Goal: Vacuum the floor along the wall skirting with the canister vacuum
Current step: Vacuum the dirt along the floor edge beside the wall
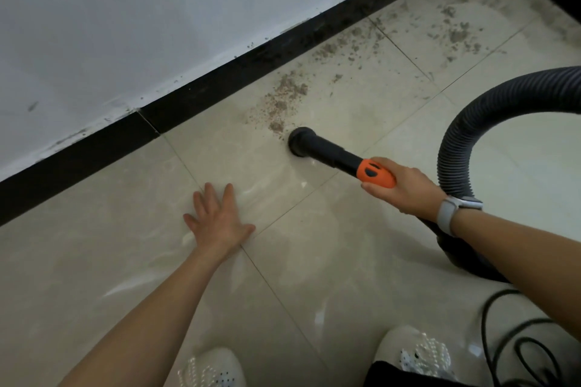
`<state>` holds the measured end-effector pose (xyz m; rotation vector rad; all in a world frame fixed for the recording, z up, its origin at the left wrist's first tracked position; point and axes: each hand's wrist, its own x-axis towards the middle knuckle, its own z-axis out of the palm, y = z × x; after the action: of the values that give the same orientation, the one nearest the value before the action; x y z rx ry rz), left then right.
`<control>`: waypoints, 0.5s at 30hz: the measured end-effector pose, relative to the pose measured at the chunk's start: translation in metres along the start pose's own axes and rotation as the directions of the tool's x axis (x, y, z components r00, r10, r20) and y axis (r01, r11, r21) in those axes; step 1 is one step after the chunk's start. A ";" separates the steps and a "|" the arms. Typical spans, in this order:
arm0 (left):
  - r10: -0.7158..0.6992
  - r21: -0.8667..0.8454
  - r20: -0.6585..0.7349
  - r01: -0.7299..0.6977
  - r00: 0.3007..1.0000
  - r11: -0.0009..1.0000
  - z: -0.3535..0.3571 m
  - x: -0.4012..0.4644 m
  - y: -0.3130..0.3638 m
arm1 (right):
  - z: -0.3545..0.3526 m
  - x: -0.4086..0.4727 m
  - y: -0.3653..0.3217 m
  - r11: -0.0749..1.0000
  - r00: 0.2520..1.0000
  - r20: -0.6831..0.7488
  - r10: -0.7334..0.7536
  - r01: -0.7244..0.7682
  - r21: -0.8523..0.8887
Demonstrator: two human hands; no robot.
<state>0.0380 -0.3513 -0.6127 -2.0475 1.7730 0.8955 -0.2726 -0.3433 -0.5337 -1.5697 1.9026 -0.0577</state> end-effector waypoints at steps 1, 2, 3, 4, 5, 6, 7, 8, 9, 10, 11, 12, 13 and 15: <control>-0.002 0.002 -0.002 0.002 1.000 1.000 -0.001 0.002 0.000 | 0.003 0.003 -0.006 0.999 0.999 0.022 -0.032 0.031 0.008; -0.004 0.006 -0.001 0.004 1.000 1.000 -0.003 0.005 0.000 | 0.006 0.006 -0.011 0.998 0.997 0.055 -0.058 0.058 0.009; -0.005 0.012 0.004 0.005 1.000 1.000 -0.004 0.007 0.000 | 0.009 0.008 -0.015 0.997 0.993 0.086 -0.076 0.076 0.004; -0.005 0.019 0.012 0.004 1.000 1.000 -0.005 0.008 0.000 | 0.011 0.011 -0.017 0.996 0.992 0.098 -0.084 0.084 0.003; -0.005 0.025 0.023 0.005 1.000 1.000 -0.006 0.009 0.000 | 0.010 0.014 -0.018 0.997 0.994 0.082 -0.077 0.076 0.010; -0.008 0.030 0.032 0.007 0.999 1.000 -0.006 0.010 0.000 | 0.008 0.019 -0.018 0.998 0.998 0.044 -0.053 0.052 0.020; -0.011 0.035 0.038 0.010 0.999 0.999 -0.006 0.010 0.000 | 0.004 0.024 -0.017 0.999 1.000 0.001 -0.021 0.021 0.028; -0.015 0.040 0.044 0.013 0.999 0.999 -0.007 0.011 0.001 | 0.000 0.028 -0.017 0.999 1.000 -0.031 0.003 -0.002 0.032; -0.019 0.044 0.049 0.017 0.999 0.999 -0.007 0.011 0.001 | -0.002 0.030 -0.017 0.999 0.999 -0.044 0.013 -0.012 0.032; -0.022 0.046 0.055 0.020 0.998 0.999 -0.007 0.012 0.002 | -0.002 0.031 -0.018 1.000 0.999 -0.039 0.006 -0.006 0.024; -0.025 0.050 0.060 0.022 0.998 0.999 -0.008 0.012 0.003 | 0.000 0.030 -0.020 1.000 1.000 -0.021 -0.010 0.010 0.008; -0.026 0.056 0.064 0.022 0.998 0.998 -0.008 0.012 0.004 | 0.003 0.028 -0.022 0.999 1.000 0.006 -0.029 0.030 -0.014; -0.027 0.066 0.067 0.022 0.997 0.998 -0.009 0.012 0.004 | 0.007 0.025 -0.024 0.998 0.998 0.036 -0.046 0.048 -0.036; -0.029 0.078 0.073 0.023 0.997 0.997 -0.010 0.012 0.005 | 0.012 0.023 -0.025 0.997 0.997 0.054 -0.055 0.058 -0.052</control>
<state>0.0359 -0.3674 -0.6120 -1.9592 1.7112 0.8697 -0.2465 -0.3667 -0.5428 -1.6444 1.8330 0.0098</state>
